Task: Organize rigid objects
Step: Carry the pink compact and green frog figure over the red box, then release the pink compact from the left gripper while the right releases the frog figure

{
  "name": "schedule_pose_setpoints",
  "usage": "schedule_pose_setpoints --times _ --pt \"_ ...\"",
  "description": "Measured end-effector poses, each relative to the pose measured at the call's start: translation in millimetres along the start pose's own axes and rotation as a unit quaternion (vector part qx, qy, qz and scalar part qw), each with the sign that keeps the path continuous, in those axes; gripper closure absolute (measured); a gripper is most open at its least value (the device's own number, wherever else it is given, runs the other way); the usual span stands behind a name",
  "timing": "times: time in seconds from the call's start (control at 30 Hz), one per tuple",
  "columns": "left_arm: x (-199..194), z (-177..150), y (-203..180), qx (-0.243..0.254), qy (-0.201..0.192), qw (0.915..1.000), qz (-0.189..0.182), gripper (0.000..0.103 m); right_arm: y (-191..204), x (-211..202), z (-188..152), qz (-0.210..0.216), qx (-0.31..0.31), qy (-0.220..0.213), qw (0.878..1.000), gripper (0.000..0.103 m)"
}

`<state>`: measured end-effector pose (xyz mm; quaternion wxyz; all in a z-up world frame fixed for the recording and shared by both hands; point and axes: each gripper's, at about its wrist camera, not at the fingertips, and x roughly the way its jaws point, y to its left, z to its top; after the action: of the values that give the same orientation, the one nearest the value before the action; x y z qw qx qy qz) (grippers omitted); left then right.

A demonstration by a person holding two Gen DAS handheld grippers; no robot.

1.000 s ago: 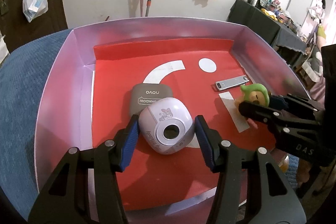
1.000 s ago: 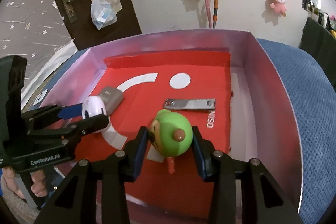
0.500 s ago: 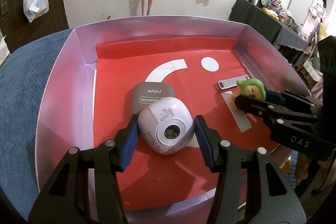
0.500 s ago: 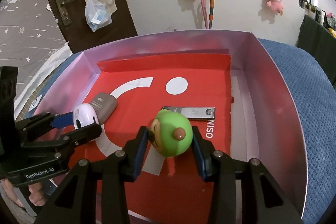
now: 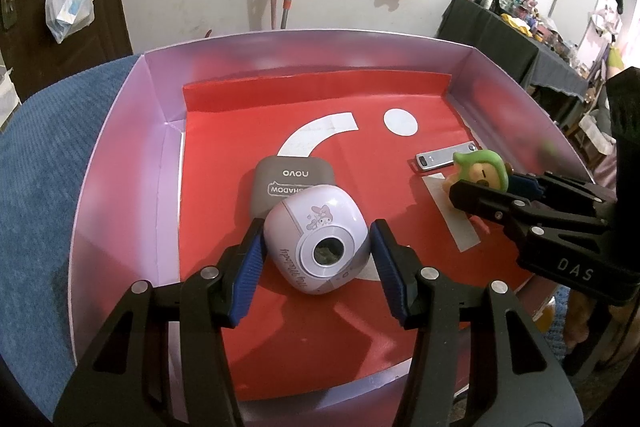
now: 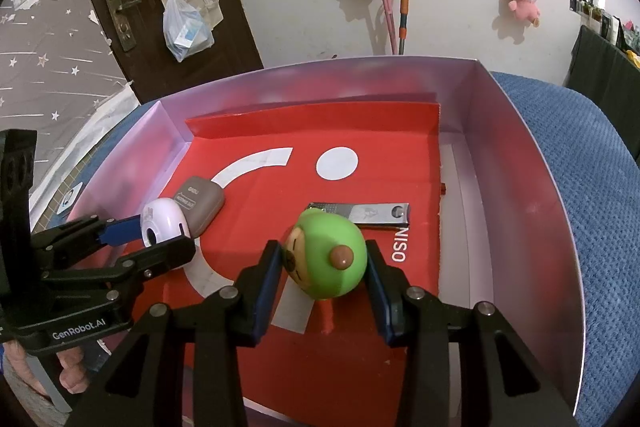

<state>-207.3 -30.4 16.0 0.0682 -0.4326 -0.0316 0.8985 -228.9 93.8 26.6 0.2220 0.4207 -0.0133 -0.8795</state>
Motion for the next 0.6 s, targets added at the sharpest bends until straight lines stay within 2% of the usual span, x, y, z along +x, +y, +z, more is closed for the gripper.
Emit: schedule_pose_setpoints --times 0.03,0.1,0.17,0.47,0.53,0.6 --pt "-0.1 0.2 0.0 0.001 -0.001 1.0 0.001 0.052 -0.1 -0.1 0.0 0.0 0.0 0.0 1.0 0.059" --pt "-1.7 0.0 -0.9 0.003 -0.006 1.0 0.003 0.045 -0.1 -0.2 0.2 0.001 0.0 0.001 1.0 0.059" --pt "-5.3 0.0 -2.3 0.005 -0.015 0.9999 0.003 0.034 0.3 -0.5 0.4 0.0 -0.002 0.001 1.0 0.059" --pt "-13.0 0.1 -6.9 0.018 -0.026 0.9992 0.023 0.031 2.2 -4.4 0.7 0.005 -0.003 -0.001 1.0 0.058" --pt "-16.4 0.3 -7.6 0.019 -0.03 0.9991 0.023 0.031 4.2 -8.2 0.7 0.005 -0.004 -0.007 1.0 0.052" --pt "-20.4 0.5 -7.8 0.018 -0.034 0.9991 0.019 0.027 5.9 -11.7 1.1 0.005 -0.005 -0.011 1.0 0.049"
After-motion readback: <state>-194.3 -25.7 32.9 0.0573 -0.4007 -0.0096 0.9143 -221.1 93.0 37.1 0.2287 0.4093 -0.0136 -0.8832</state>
